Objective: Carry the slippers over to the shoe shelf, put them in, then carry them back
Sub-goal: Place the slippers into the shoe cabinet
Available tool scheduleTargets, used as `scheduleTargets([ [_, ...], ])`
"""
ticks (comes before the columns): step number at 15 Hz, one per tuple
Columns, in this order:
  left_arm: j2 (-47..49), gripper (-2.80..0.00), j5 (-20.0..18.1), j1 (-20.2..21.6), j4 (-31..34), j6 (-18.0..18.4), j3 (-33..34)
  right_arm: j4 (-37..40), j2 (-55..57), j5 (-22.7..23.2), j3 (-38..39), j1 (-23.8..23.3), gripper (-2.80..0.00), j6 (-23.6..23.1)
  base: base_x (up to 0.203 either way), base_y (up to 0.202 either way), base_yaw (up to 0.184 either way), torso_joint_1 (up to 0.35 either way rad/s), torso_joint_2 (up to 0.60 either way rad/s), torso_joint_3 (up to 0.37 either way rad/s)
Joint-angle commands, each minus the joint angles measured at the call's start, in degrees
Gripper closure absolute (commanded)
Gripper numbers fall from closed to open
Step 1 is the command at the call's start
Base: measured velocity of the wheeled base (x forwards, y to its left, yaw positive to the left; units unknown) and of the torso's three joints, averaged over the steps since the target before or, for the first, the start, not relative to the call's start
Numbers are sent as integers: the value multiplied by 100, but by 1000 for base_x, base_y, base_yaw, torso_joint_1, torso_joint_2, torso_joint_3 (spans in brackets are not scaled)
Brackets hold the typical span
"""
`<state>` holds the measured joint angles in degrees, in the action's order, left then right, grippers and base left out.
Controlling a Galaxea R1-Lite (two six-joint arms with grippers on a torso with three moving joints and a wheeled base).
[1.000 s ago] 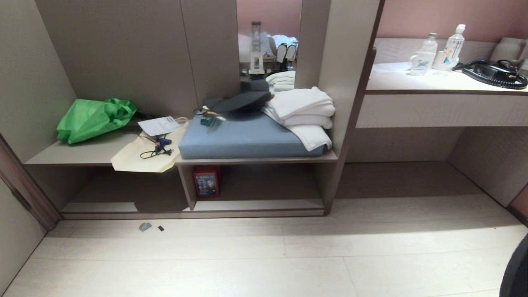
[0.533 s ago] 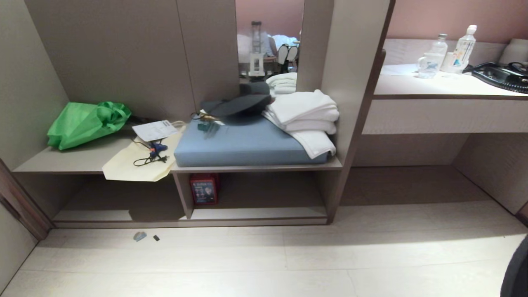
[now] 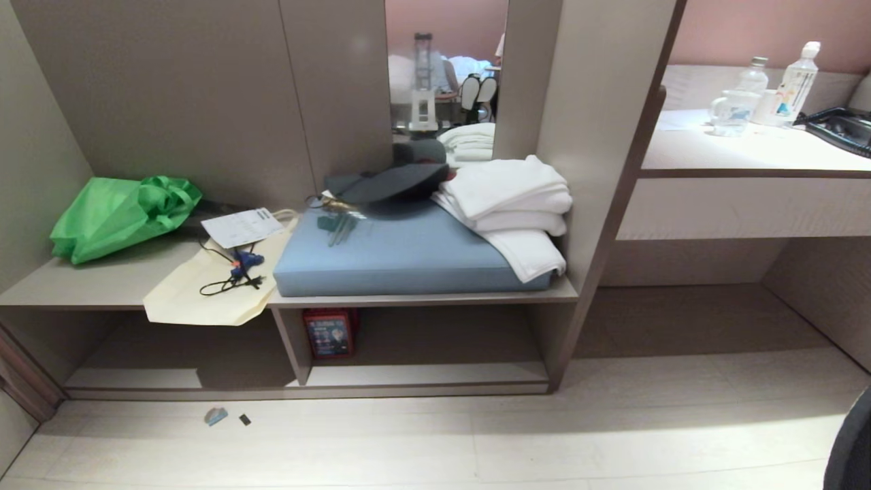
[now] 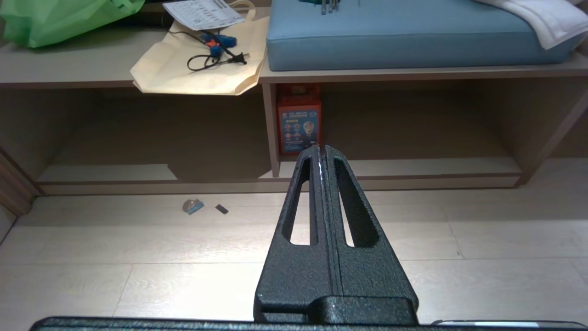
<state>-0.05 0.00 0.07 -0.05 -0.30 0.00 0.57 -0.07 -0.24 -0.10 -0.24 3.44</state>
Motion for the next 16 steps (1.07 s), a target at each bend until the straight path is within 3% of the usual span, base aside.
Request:
scheduleTargets([
  [1,5,0,0,1,-4,-5,0,1,-10,2,1,-2,0,-1,0,0,0,0,0,0],
  [16,5,0,0,1,-4,-13,-1,-2,-10,-2,1,-2,0,-1,0,0,0,3,0,-181],
])
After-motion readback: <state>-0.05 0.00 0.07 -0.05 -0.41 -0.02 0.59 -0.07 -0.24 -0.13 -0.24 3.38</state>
